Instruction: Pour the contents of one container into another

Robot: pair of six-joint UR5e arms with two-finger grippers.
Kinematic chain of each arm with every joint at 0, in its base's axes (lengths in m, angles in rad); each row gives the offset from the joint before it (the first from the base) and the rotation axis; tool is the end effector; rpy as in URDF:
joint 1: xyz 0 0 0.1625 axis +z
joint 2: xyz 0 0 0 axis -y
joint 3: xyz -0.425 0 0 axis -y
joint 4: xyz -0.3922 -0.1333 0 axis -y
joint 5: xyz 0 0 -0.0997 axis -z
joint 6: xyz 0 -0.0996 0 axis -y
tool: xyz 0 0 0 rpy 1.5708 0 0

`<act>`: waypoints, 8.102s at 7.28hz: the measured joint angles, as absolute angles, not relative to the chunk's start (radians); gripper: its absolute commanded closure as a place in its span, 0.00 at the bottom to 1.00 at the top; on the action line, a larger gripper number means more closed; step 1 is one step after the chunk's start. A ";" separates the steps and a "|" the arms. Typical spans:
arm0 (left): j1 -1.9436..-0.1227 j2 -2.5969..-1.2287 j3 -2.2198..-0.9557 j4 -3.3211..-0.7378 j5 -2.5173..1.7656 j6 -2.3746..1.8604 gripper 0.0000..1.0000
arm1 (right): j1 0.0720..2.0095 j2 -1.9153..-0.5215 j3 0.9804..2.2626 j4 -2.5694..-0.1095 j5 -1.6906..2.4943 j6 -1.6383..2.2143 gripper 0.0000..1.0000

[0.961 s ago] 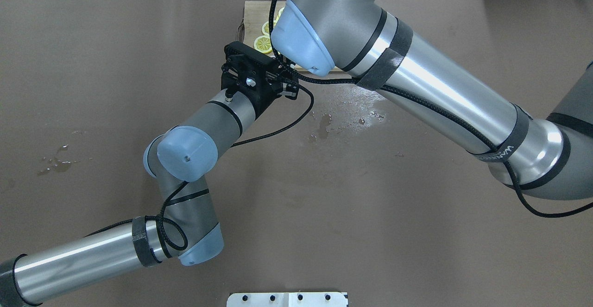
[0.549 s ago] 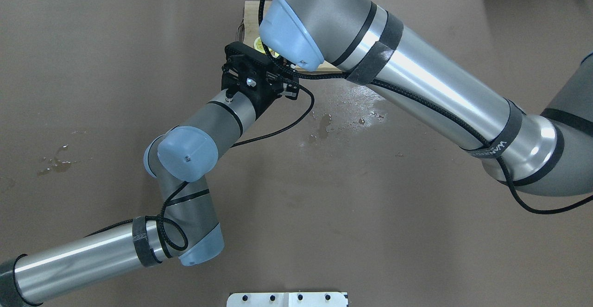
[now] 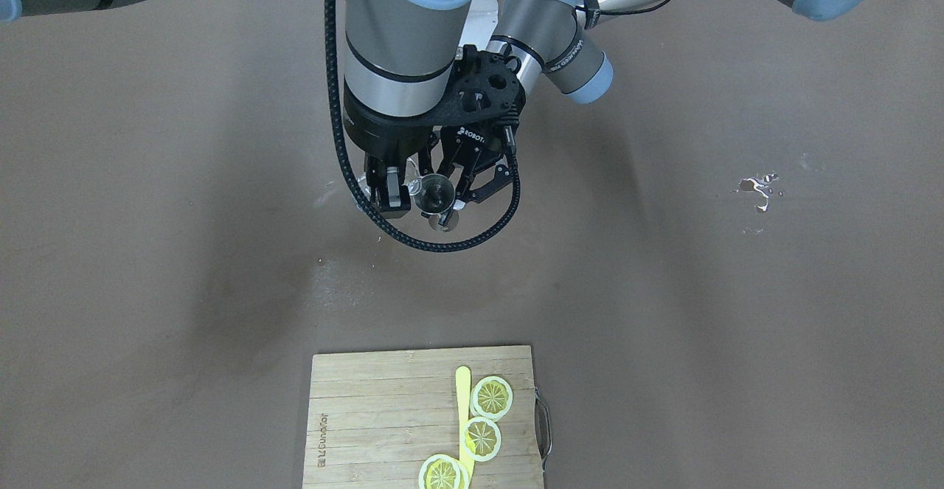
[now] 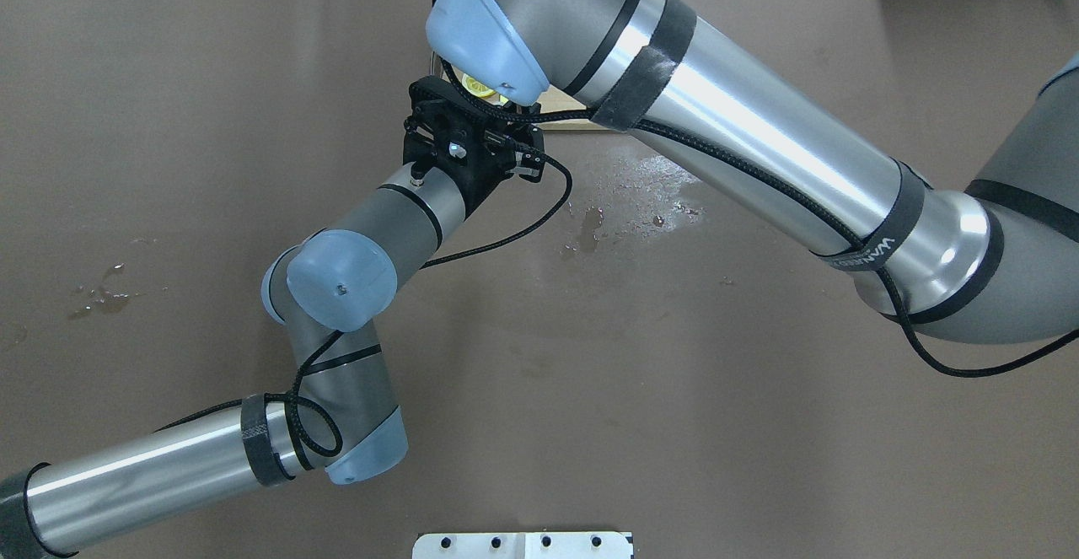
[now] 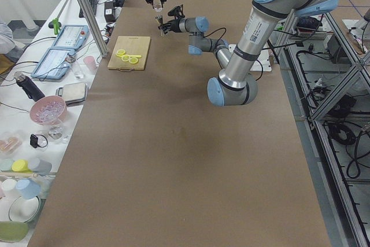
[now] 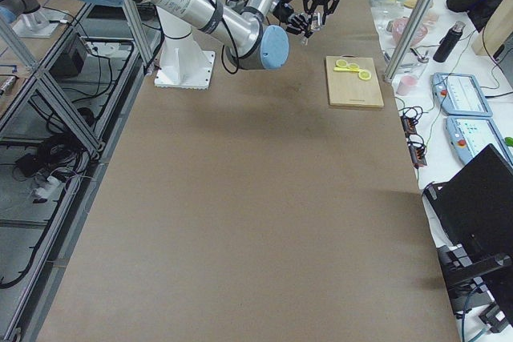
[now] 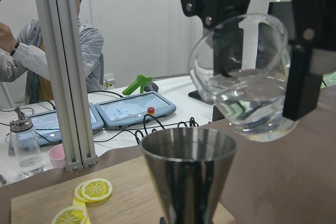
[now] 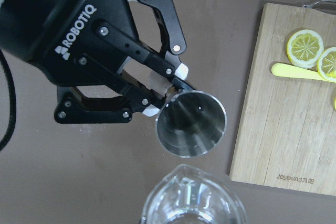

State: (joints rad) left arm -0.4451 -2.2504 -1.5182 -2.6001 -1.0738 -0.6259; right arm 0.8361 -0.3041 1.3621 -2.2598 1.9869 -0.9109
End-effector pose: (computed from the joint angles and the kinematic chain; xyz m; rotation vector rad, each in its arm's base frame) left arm 0.5209 -0.4488 0.1561 1.3134 0.9922 -0.0302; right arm -0.4161 -0.5994 -0.0030 0.4510 -0.4276 -1.6761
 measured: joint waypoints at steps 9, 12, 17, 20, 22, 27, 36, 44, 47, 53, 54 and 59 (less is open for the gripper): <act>-0.446 -2.250 -1.515 -2.600 -1.074 -0.626 1.00 | 0.817 -0.185 1.166 -2.325 1.904 -1.023 1.00; -0.445 -2.250 -1.515 -2.600 -1.074 -0.626 1.00 | 0.808 -0.171 1.163 -2.364 1.870 -1.049 1.00; -0.445 -2.250 -1.515 -2.600 -1.074 -0.626 1.00 | 0.794 -0.170 1.156 -2.362 1.869 -1.051 1.00; -0.446 -2.249 -1.515 -2.600 -1.073 -0.626 1.00 | 0.808 -0.183 1.171 -2.319 1.923 -1.049 1.00; -0.446 -2.249 -1.515 -2.600 -1.073 -0.626 1.00 | 0.839 -0.205 1.200 -2.299 1.982 -1.048 1.00; -0.446 -2.249 -1.514 -2.600 -1.073 -0.626 1.00 | 0.991 -0.399 1.434 -2.219 2.177 -1.043 1.00; -0.445 -2.248 -1.514 -2.600 -1.072 -0.626 1.00 | 1.057 -0.979 1.698 -1.510 2.509 -0.859 1.00; -0.588 -2.018 -1.578 -2.753 -0.998 -0.609 1.00 | 1.076 -1.186 1.586 -1.149 2.612 -0.818 1.00; -0.665 -1.780 -1.717 -2.747 -1.142 -0.609 1.00 | 1.107 -1.195 1.415 -0.940 2.657 -0.824 1.00; -0.752 -1.472 -1.706 -2.904 -0.974 -0.653 1.00 | 1.109 -1.157 1.149 -0.660 2.670 -0.829 1.00; -0.735 -1.452 -1.682 -2.941 -0.893 -0.713 1.00 | 1.108 -1.153 1.119 -0.620 2.672 -0.829 1.00; -0.512 -1.386 -1.602 -2.953 -0.540 -1.116 1.00 | 1.097 -1.151 1.004 -0.470 2.668 -0.830 1.00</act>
State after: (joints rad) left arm -0.5116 -1.3856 -1.6024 -2.9526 -0.5401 -1.1159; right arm 1.0972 -1.1505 1.0036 -0.4702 2.6682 -0.8299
